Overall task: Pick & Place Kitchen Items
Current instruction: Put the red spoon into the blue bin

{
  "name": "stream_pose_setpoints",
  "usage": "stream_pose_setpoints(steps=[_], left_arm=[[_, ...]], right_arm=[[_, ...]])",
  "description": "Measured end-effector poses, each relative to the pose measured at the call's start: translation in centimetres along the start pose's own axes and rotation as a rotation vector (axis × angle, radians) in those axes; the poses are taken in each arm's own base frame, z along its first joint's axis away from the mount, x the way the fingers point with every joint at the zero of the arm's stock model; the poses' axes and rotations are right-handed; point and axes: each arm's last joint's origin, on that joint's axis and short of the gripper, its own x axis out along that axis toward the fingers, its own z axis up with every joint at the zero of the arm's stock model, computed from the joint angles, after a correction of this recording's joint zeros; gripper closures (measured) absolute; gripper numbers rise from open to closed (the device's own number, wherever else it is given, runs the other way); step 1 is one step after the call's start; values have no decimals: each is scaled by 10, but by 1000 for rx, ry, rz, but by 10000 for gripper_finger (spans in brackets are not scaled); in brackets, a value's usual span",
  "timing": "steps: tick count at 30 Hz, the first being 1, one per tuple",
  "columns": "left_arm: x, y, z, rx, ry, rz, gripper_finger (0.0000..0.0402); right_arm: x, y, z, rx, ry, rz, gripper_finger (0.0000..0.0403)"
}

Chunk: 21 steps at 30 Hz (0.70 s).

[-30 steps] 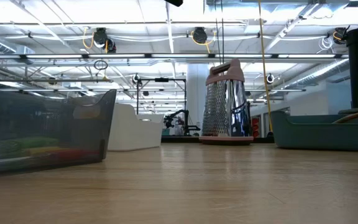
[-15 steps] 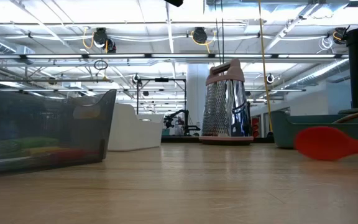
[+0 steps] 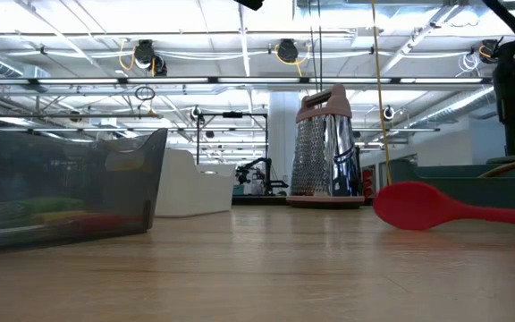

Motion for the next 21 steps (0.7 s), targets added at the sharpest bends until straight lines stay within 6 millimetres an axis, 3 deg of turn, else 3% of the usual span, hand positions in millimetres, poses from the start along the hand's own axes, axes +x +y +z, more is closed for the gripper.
stream_pose_setpoints(steps=[10, 21], left_arm=[[0, 0, 0, -9, 0, 0, 305], [0, 0, 0, -9, -1, -1, 305]], right_arm=[[-3, 3, 7, -25, 24, 53, 370], [-49, -8, 26, -19, -14, 130, 370]])
